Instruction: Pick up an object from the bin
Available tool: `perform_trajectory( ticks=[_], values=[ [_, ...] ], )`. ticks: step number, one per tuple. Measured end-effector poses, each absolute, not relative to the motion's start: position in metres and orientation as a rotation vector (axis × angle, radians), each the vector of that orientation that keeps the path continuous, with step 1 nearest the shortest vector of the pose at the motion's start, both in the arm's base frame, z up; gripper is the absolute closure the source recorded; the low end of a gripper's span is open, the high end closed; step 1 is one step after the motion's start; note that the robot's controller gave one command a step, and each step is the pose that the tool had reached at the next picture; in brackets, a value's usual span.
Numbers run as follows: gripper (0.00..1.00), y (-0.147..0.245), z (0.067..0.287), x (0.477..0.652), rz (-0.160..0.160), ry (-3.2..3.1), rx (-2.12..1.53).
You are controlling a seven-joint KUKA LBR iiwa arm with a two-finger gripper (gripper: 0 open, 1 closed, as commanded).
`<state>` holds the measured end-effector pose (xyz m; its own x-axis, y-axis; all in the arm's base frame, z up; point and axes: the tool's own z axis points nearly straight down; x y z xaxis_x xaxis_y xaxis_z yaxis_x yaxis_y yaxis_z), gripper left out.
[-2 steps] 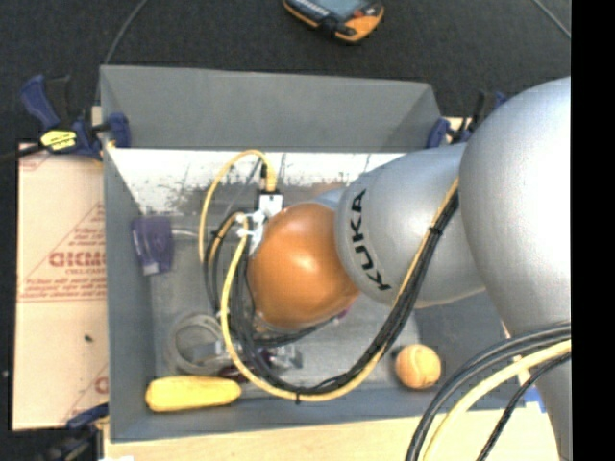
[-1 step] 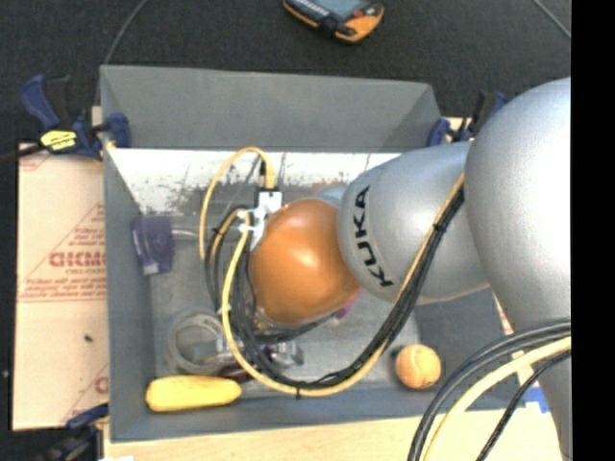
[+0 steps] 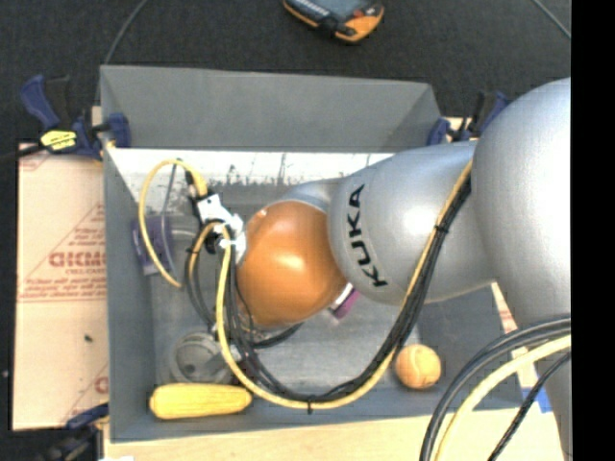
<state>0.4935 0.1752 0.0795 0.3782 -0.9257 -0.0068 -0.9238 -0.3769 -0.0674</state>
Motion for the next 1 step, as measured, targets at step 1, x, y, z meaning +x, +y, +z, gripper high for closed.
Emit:
perform_trajectory(
  ticks=[1],
  values=[
    [1.0, 0.1752, 0.0795, 0.4935, -0.049, 1.719, -2.558]
  ],
)
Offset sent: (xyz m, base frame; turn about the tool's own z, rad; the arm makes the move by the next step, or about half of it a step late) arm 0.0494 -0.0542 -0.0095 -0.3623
